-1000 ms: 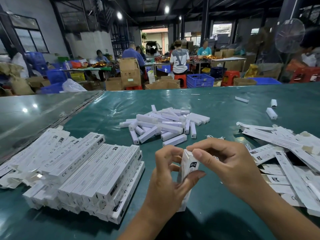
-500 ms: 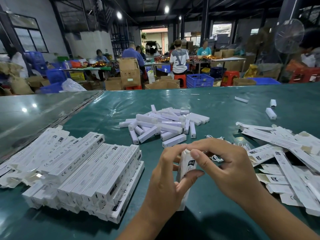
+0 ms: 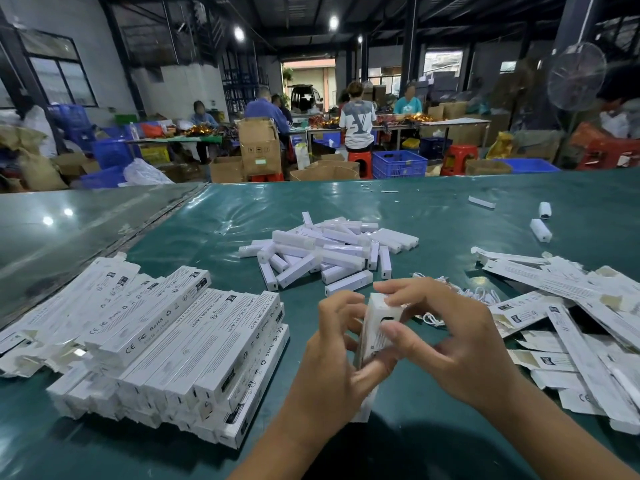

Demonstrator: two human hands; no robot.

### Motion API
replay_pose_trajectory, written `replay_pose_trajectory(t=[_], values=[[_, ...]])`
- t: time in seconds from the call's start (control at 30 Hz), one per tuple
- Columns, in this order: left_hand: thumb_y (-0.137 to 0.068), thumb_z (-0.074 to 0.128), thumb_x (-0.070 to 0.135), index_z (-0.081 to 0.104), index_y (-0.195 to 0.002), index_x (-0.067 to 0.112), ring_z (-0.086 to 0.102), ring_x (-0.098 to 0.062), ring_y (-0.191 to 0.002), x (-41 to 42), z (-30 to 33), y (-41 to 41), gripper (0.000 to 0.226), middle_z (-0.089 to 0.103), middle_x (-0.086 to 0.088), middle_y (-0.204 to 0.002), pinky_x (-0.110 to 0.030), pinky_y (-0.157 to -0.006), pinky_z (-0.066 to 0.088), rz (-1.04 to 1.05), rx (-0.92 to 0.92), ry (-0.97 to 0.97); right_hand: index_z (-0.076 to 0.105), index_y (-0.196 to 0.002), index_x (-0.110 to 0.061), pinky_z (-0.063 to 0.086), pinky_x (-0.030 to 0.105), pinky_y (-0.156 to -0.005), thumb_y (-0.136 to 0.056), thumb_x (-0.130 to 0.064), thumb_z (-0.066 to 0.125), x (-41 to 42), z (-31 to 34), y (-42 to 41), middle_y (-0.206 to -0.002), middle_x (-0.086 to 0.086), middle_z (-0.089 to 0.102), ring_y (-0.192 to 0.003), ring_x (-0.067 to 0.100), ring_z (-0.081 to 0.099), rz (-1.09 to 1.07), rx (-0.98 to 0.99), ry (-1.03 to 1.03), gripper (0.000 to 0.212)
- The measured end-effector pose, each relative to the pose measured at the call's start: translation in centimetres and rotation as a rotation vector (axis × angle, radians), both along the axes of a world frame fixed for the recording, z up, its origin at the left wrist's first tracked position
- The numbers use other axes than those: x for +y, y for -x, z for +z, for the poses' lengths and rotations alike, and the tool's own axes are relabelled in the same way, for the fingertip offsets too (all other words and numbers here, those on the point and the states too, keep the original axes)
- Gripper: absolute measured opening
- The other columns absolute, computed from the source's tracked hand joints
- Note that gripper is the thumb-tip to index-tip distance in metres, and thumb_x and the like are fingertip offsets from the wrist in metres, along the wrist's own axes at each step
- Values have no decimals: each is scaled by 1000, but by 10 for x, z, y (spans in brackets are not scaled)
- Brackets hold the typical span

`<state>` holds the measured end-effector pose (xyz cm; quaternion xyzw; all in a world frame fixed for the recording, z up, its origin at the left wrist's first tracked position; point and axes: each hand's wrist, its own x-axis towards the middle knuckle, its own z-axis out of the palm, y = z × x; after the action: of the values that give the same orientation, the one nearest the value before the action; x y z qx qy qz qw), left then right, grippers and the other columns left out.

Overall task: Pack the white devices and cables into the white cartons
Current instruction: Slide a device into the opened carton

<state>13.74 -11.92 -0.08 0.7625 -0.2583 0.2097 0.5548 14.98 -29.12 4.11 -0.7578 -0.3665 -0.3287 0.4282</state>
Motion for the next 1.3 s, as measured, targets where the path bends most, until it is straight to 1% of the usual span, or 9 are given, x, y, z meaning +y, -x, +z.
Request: replay_pose_trajectory(t=[0.1,0.23,0.4,0.6,0.73,0.87,1.0,1.17,1.3], values=[[-79,81,36,42,-117,38,64,-9,-80,9,-3,-8,55,64,14,-99,-36,-73,56,14,211,-354,59,-97,-36,56,22,-66,-87,-29,75,-4,-4,-11,-91,-10,70,-79,11,69,-95,261,-185,20],[-82,84,30,72,-100,24,65,-4,-79,20,1,-13,22,73,14,-89,-25,-71,53,48,253,-230,61,-78,-23,54,38,-61,-78,-24,58,-24,-7,-36,-75,2,68,-64,21,63,-72,658,-348,4],[-82,82,32,76,-109,30,67,-8,-103,20,5,-11,28,72,17,-106,-26,-89,53,62,179,-101,73,-84,-20,50,54,-92,-79,-22,48,-22,-19,-41,-105,9,76,-105,34,70,99,904,-411,25],[-76,68,45,66,-101,29,67,-14,-94,-4,9,4,30,70,14,-103,-21,-79,50,304,100,215,77,-82,-8,55,27,-57,-103,-27,52,7,-36,-32,-93,9,78,-77,16,73,7,952,-579,38],[-74,77,33,66,-98,26,65,-13,-91,6,17,2,27,68,13,-96,-27,-80,53,155,131,-31,58,-58,-12,47,25,-41,-103,-26,54,9,-31,-32,-57,8,59,-46,14,56,-134,957,-756,48],[-80,82,33,71,-101,24,61,-9,-90,21,32,3,25,68,14,-96,-40,-85,48,214,-108,-495,62,-60,-13,51,29,-51,-105,-35,48,4,-24,-34,-64,9,66,-55,18,65,-60,972,-789,52],[-81,76,38,72,-97,21,60,-17,-82,51,58,4,24,70,9,-91,-39,-75,44,571,-353,-453,67,-93,-8,61,39,-67,-106,-40,45,2,-23,-36,-88,12,77,-81,25,75,18,984,-798,41],[-83,76,43,71,-103,22,47,-20,-90,132,76,5,29,66,-1,-98,-38,-79,33,1062,15,-546,69,-88,-10,55,37,-63,-105,-40,47,0,-29,-38,-86,9,77,-73,17,74,-58,966,-724,41],[-81,76,52,69,-104,27,48,-33,-117,164,76,10,35,61,-7,-127,-45,-92,34,1165,385,-603,69,-89,-10,53,33,-59,-105,-40,47,0,-30,-39,-85,9,77,-71,16,73,-63,965,-698,41]])
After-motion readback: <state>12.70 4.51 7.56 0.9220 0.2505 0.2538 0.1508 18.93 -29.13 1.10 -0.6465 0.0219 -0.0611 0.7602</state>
